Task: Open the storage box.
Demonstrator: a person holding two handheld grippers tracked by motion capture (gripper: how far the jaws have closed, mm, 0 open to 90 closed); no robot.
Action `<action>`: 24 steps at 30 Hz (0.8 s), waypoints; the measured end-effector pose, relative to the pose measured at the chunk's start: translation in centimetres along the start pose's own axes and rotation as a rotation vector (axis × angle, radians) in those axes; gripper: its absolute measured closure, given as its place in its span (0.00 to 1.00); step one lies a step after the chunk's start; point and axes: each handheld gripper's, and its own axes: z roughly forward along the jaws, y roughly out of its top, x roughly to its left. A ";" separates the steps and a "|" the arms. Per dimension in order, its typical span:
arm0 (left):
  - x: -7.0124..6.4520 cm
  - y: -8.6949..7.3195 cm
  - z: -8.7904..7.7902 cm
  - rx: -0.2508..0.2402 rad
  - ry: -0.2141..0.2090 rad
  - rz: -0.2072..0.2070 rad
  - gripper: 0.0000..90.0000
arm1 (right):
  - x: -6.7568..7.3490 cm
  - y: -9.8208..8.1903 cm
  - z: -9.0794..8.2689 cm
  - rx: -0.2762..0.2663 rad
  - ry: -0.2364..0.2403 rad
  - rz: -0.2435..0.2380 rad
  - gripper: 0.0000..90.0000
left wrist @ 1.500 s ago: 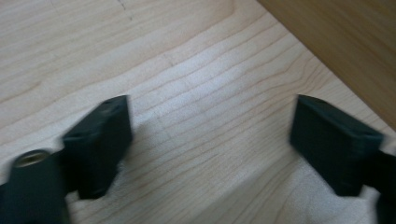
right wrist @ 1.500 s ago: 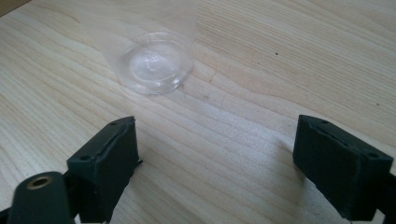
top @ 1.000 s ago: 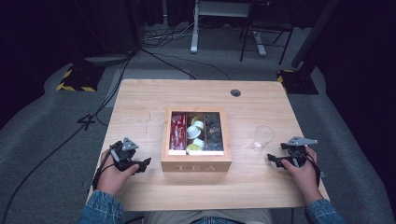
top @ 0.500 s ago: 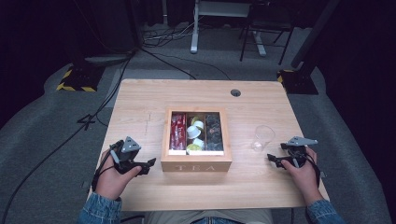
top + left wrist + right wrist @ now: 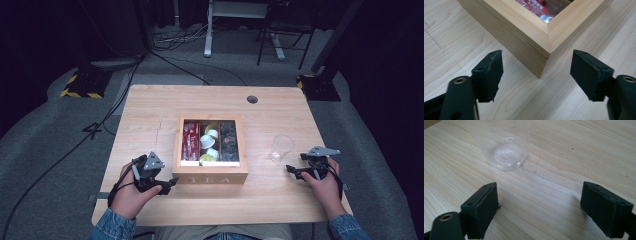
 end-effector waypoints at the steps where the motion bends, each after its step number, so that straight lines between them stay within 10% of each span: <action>1: 0.0 0.0 0.0 0.000 0.000 0.000 0.35 | 0.0 0.0 0.0 0.000 0.000 0.000 0.16; 9: -0.9 0.1 1.2 0.009 0.018 0.037 0.57 | 0.0 0.0 0.0 -0.001 0.001 -0.001 0.17; 24: -1.1 0.5 0.7 0.003 0.040 0.047 0.62 | 0.0 0.0 0.0 -0.001 -0.001 -0.002 0.17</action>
